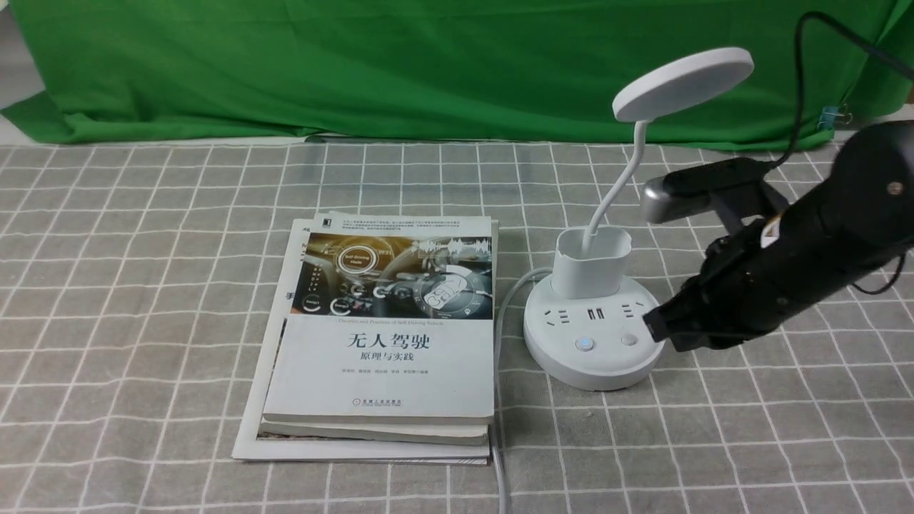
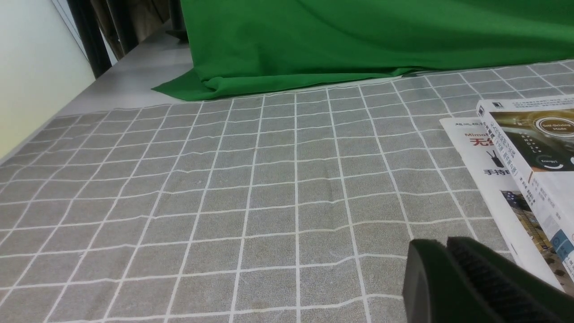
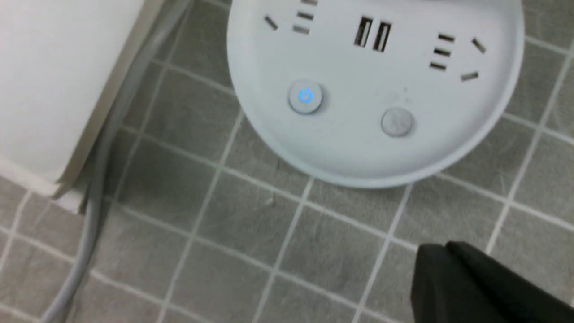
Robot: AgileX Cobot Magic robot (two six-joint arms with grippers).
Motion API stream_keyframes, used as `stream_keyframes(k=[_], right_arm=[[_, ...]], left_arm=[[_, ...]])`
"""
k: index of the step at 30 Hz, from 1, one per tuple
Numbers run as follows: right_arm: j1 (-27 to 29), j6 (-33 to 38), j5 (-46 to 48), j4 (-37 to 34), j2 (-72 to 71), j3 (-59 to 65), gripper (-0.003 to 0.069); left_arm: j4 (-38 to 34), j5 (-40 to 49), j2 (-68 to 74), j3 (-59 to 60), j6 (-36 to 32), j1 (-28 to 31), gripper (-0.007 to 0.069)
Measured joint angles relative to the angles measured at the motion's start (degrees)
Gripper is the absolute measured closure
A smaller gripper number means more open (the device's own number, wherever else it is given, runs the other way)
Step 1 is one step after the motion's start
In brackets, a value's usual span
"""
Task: Turn on the desk lamp on the grey coffee tablecloth with your hand.
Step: 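Press the button on the base of the white desk lamp with the right gripper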
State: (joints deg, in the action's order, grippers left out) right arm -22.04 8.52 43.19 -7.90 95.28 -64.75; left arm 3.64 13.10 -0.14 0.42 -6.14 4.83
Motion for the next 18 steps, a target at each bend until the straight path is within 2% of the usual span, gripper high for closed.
stream_keyframes(k=[9, 18], right_arm=[[0.0, 0.2, -0.2, 0.1, 10.0, -8.2, 0.0623], [0.0, 0.2, -0.2, -0.4, 11.2, -9.2, 0.0623]], left_arm=[[0.0, 0.0, 0.0, 0.0, 0.0, 0.0, 0.0606], [0.0, 0.0, 0.0, 0.0, 0.0, 0.0, 0.0606]])
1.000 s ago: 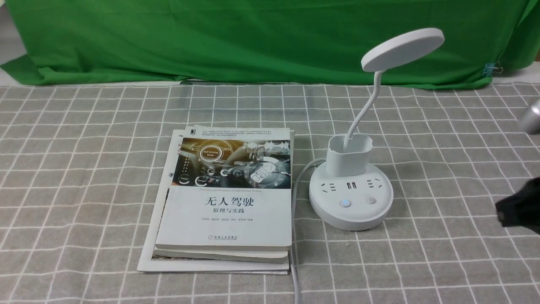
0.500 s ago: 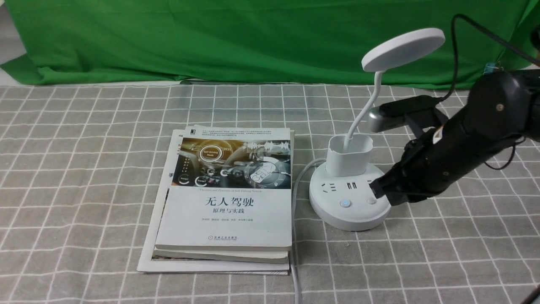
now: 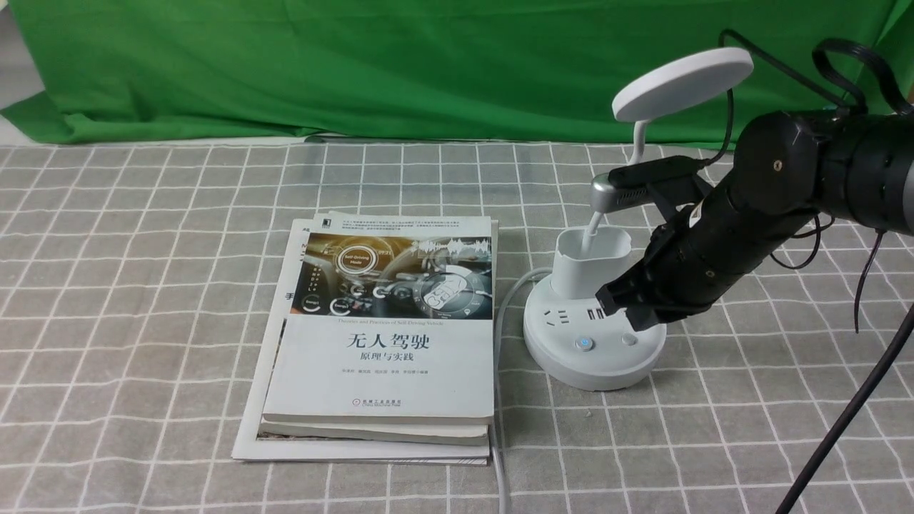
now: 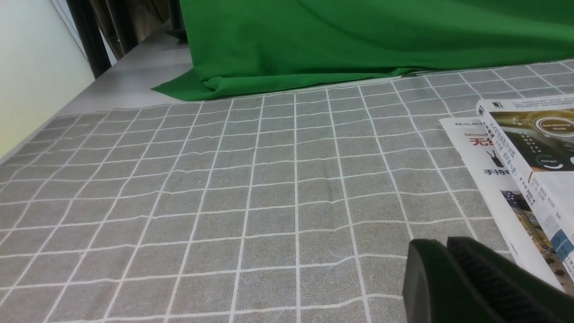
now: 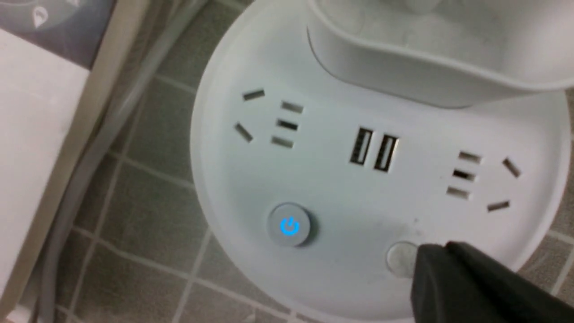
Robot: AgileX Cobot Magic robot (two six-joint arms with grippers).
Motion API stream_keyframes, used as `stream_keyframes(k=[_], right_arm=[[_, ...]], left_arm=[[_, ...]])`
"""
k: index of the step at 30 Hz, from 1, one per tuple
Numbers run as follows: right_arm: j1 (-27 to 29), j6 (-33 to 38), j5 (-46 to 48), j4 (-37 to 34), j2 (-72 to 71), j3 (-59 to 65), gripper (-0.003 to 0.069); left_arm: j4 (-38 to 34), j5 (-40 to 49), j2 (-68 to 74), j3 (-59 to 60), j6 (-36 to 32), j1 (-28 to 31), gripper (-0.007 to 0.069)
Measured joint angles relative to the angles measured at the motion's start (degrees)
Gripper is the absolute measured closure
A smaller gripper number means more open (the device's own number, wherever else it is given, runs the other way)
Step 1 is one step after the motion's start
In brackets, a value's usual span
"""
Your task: Turn on the desk lamp on the grey coffee tablecloth with your hand.
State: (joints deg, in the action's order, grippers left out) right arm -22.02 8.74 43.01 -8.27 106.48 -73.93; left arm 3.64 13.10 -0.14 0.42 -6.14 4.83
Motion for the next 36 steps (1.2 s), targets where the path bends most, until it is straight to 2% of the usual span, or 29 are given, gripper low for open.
stream_keyframes(k=[5, 22, 32, 36], right_arm=[[0.0, 1.6, 0.4, -2.3, 0.7, 0.0, 0.0623], [0.0, 2.7, 1.0, -3.1, 3.7, -1.3, 0.0623], [0.0, 2.8, 5.7, -3.6, -6.8, 1.4, 0.0623], [0.0, 2.5, 5.7, -3.7, -15.4, 10.4, 0.0623]], left_arm=[[0.0, 0.0, 0.0, 0.0, 0.0, 0.0, 0.0606], [0.0, 0.0, 0.0, 0.0, 0.0, 0.0, 0.0606], [0.0, 0.0, 0.0, 0.0, 0.0, 0.0, 0.0606], [0.0, 0.0, 0.0, 0.0, 0.0, 0.0, 0.0606]])
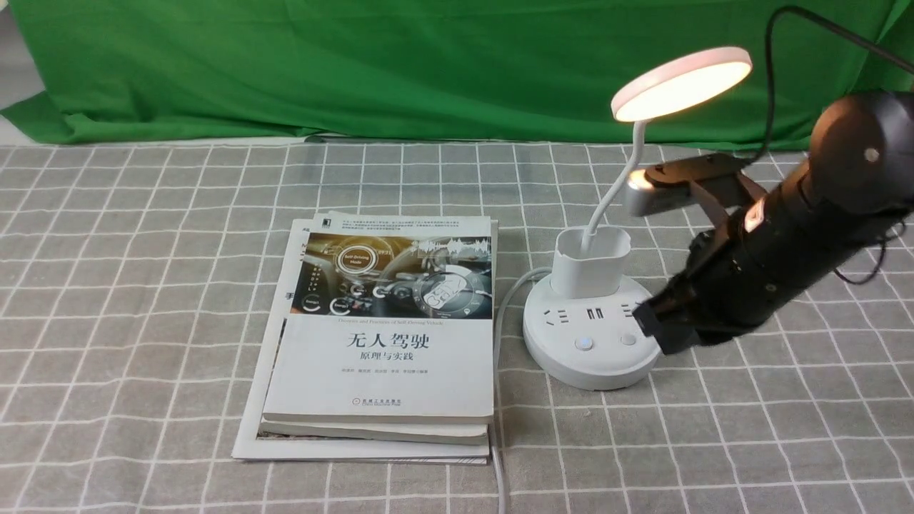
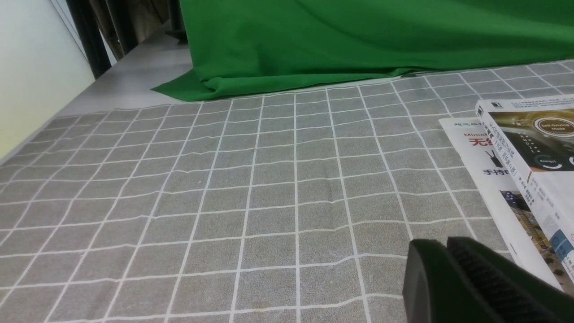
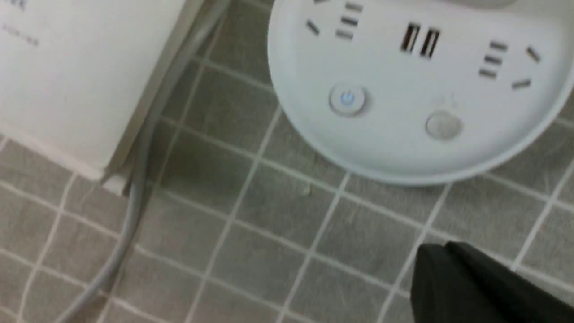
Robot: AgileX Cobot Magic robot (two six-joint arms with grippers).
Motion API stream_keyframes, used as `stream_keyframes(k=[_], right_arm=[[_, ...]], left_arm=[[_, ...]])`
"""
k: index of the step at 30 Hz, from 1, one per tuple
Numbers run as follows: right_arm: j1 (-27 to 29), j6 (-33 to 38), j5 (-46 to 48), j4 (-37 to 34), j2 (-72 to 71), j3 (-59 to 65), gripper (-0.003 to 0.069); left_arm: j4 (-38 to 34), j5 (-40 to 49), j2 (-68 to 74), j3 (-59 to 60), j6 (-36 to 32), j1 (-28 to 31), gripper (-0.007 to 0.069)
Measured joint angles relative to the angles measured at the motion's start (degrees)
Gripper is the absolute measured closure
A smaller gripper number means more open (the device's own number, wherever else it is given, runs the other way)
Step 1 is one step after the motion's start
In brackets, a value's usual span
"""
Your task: Turn on the desk lamp on the grey coffee tablecloth with your hand.
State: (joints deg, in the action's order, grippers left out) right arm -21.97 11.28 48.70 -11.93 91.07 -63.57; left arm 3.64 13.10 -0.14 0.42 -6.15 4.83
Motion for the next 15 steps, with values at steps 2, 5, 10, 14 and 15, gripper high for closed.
stream_keyframes(k=[2, 5, 10, 14, 15], right_arm=[[0.0, -0.5, -1.0, 0.0, -4.2, 4.5, 0.0623], [0.0, -2.4, -3.5, 0.0, -12.6, 11.3, 0.0623], [0.0, -5.9, -3.5, 0.0, -23.9, 18.3, 0.0617], [0.0, -6.8, -3.1, 0.0, -31.5, 20.1, 0.0608], [0.0, -7.1, -3.3, 0.0, -34.9, 20.1, 0.0604]], left_arm=[[0.0, 0.0, 0.0, 0.0, 0.0, 0.0, 0.0606], [0.0, 0.0, 0.0, 0.0, 0.0, 0.0, 0.0606], [0.0, 0.0, 0.0, 0.0, 0.0, 0.0, 0.0606], [0.0, 0.0, 0.0, 0.0, 0.0, 0.0, 0.0606], [0.0, 0.0, 0.0, 0.0, 0.0, 0.0, 0.0606]])
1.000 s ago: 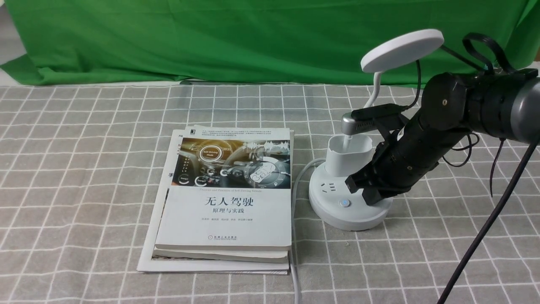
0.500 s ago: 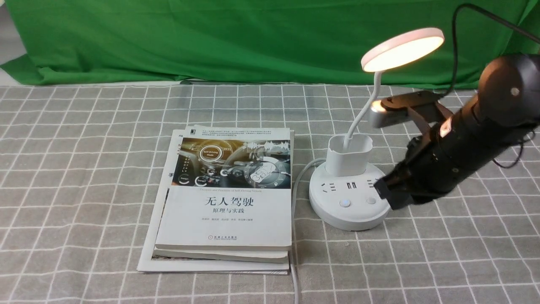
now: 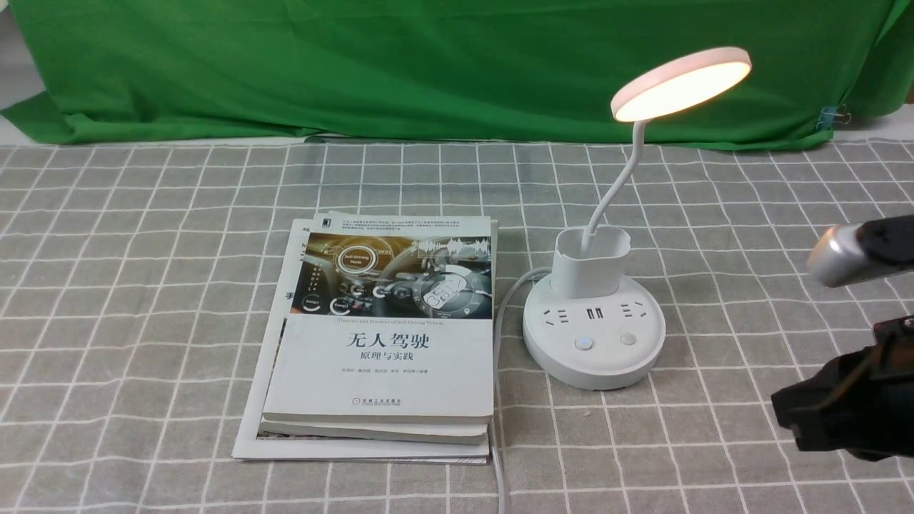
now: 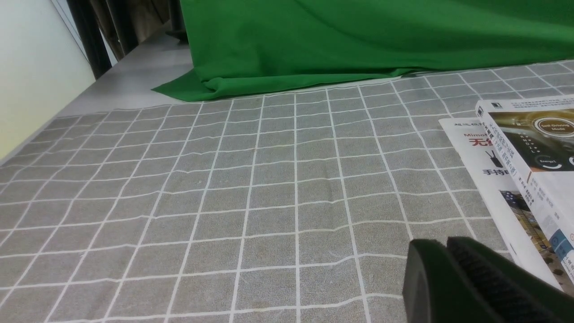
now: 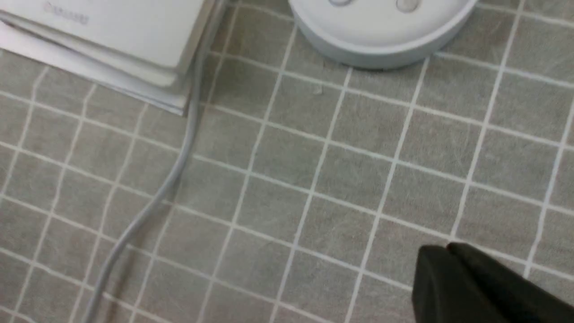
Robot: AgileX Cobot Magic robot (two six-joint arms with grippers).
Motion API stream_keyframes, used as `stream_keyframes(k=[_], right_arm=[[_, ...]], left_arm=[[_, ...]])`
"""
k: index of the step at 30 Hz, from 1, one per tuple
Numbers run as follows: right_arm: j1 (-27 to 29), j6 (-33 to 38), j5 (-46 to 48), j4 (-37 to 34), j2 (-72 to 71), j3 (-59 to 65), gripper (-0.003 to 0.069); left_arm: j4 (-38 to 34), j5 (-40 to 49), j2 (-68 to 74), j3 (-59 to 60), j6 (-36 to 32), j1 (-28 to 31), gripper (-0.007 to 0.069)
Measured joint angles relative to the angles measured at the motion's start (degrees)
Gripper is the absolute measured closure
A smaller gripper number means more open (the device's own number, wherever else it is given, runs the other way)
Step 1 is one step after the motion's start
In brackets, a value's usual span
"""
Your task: Turn on the desk lamp on the grey coffee tablecloth with your hand.
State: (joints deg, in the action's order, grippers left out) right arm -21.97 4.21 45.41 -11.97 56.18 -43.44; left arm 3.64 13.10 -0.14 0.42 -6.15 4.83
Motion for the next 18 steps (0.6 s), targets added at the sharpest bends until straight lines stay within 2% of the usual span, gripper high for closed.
stream_keyframes(k=[4, 7, 9, 10, 11, 12, 14, 18], right_arm=[[-0.1, -0.1, -0.8, 2.1, -5.0, 0.2, 0.0627], [-0.2, -0.1, -4.6, 5.1, -9.1, 2.8, 0.0633], [2.7, 0.6, -12.0, 6.4, -16.4, 8.4, 0.0633], [2.7, 0.7, -12.7, 6.5, -16.4, 9.0, 0.0633], [4.8, 1.3, -15.3, 6.7, -19.6, 11.4, 0.0633], [8.9, 2.3, -21.8, 7.2, -25.6, 17.5, 0.0633], [12.9, 3.2, -26.9, 7.5, -32.8, 24.4, 0.0633], [17.6, 4.5, -31.0, 7.6, -43.8, 35.2, 0.0633]], left_arm=[[0.0, 0.0, 0.0, 0.0, 0.0, 0.0, 0.0606], [0.0, 0.0, 0.0, 0.0, 0.0, 0.0, 0.0606], [0.2, 0.0, 0.0, 0.0, 0.0, 0.0, 0.0606], [0.2, 0.0, 0.0, 0.0, 0.0, 0.0, 0.0606], [0.2, 0.0, 0.0, 0.0, 0.0, 0.0, 0.0606], [0.2, 0.0, 0.0, 0.0, 0.0, 0.0, 0.0606], [0.2, 0.0, 0.0, 0.0, 0.0, 0.0, 0.0606], [0.2, 0.0, 0.0, 0.0, 0.0, 0.0, 0.0606]])
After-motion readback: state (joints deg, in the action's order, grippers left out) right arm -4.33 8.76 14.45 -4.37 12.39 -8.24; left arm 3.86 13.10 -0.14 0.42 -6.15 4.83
